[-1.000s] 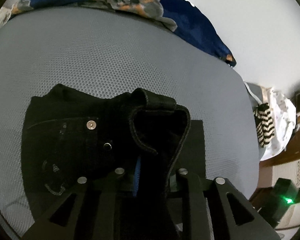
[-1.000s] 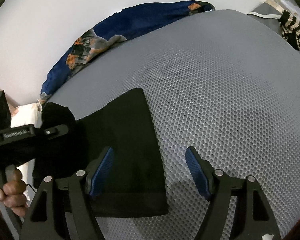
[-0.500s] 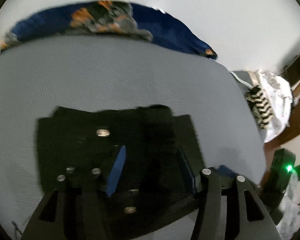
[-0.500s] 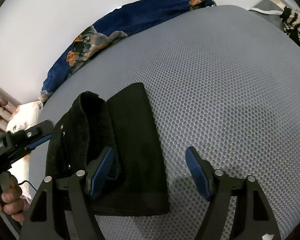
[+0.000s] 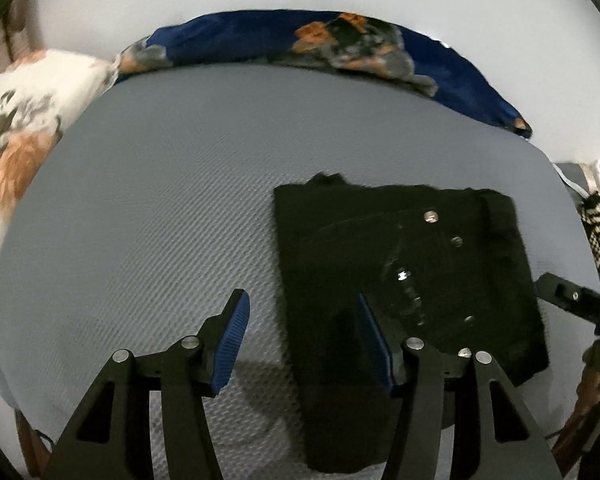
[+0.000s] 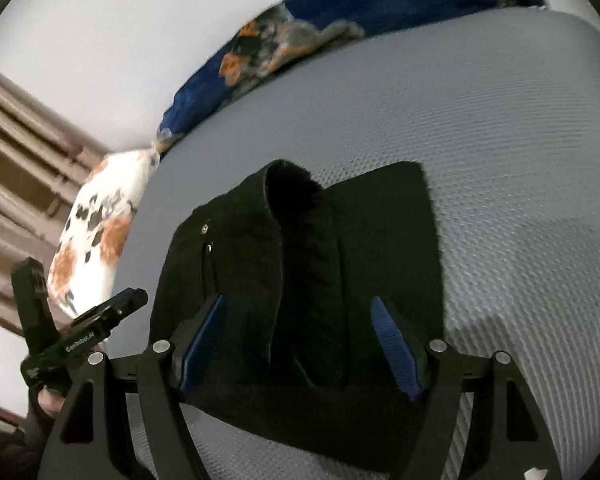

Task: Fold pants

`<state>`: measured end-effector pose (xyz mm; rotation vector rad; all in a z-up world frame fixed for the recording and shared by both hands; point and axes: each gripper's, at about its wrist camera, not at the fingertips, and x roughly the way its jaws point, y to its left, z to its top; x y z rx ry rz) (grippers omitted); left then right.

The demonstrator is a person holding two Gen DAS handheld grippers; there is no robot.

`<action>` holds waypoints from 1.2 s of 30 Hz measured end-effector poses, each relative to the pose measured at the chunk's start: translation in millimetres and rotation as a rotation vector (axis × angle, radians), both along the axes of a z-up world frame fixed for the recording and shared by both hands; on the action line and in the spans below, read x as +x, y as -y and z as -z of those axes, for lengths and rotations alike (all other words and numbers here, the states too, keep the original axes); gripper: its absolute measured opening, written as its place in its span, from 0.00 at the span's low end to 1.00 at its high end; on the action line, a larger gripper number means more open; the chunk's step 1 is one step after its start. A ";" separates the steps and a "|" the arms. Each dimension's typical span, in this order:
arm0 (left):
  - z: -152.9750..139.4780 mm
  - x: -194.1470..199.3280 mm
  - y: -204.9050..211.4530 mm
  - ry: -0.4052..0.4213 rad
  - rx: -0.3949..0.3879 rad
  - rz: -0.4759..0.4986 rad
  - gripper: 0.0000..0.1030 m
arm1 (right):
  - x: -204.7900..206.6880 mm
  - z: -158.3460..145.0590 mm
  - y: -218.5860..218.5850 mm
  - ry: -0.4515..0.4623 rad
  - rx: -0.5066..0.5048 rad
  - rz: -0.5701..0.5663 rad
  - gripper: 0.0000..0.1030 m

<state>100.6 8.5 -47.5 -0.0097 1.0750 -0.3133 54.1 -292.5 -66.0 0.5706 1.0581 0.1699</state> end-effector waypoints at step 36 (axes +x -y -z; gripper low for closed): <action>-0.6 14.7 5.2 0.021 -0.011 -0.009 0.55 | 19.1 -16.6 34.1 0.059 0.173 0.174 0.12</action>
